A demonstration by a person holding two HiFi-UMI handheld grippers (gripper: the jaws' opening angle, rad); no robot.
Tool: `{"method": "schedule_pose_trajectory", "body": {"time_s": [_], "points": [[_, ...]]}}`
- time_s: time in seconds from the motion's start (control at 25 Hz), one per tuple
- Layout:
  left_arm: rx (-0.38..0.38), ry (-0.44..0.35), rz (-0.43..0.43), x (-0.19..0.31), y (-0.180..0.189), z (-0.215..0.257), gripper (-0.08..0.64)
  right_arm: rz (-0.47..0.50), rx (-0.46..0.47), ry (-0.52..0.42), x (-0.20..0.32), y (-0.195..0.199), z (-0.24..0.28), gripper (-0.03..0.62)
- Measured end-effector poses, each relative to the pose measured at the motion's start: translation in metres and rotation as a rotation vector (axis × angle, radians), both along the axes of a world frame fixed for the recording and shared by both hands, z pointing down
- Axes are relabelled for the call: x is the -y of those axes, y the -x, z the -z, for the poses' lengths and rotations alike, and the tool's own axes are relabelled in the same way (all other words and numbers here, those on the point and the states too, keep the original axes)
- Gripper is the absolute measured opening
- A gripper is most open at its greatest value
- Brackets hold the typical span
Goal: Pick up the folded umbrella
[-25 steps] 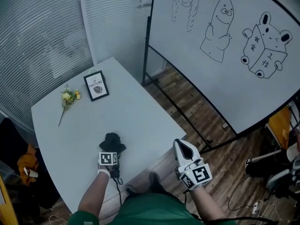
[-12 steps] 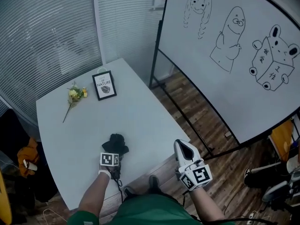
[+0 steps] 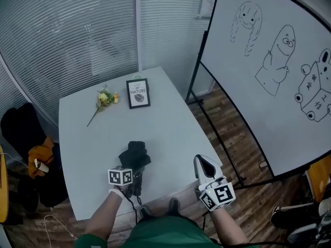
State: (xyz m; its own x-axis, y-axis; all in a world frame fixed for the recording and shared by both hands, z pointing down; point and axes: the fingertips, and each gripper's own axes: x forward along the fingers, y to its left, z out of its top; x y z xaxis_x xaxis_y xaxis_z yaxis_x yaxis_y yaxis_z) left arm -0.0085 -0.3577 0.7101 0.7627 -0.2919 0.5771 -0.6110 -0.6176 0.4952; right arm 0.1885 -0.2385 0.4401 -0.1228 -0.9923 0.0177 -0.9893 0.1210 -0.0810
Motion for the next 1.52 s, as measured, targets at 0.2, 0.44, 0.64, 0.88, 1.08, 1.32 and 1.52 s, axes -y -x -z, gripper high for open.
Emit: {"method": "schedule_pose_trajectory", "body": {"time_s": [0.2, 0.44, 0.64, 0.88, 1.08, 1.32, 1.52], "points": [[-0.159, -0.061, 0.088, 0.001, 0.002, 0.063, 0.293, 0.059, 0.019, 0.002, 0.013, 0.017, 0.0, 0.003], [-0.261, -0.179, 0.109, 0.001, 0.001, 0.132, 0.293, 0.085, 0.01, 0.002, 0.027, 0.024, 0.007, 0.003], [-0.323, -0.281, 0.123, 0.003, 0.008, 0.187, 0.293, 0.097, 0.021, -0.044, 0.034, 0.025, 0.027, 0.003], [-0.431, -0.401, 0.155, 0.001, 0.015, 0.26, 0.293, 0.129, 0.021, -0.077, 0.043, 0.037, 0.046, 0.003], [-0.412, -0.572, 0.191, 0.001, 0.03, 0.31, 0.293, 0.16, 0.004, -0.123, 0.044, 0.046, 0.065, 0.003], [-0.461, -0.667, 0.262, 0.006, 0.046, 0.354, 0.293, 0.2, -0.006, -0.179, 0.046, 0.047, 0.083, 0.003], [-0.44, -0.766, 0.288, 0.002, 0.046, 0.376, 0.293, 0.204, -0.015, -0.215, 0.049, 0.042, 0.096, 0.003]]}}
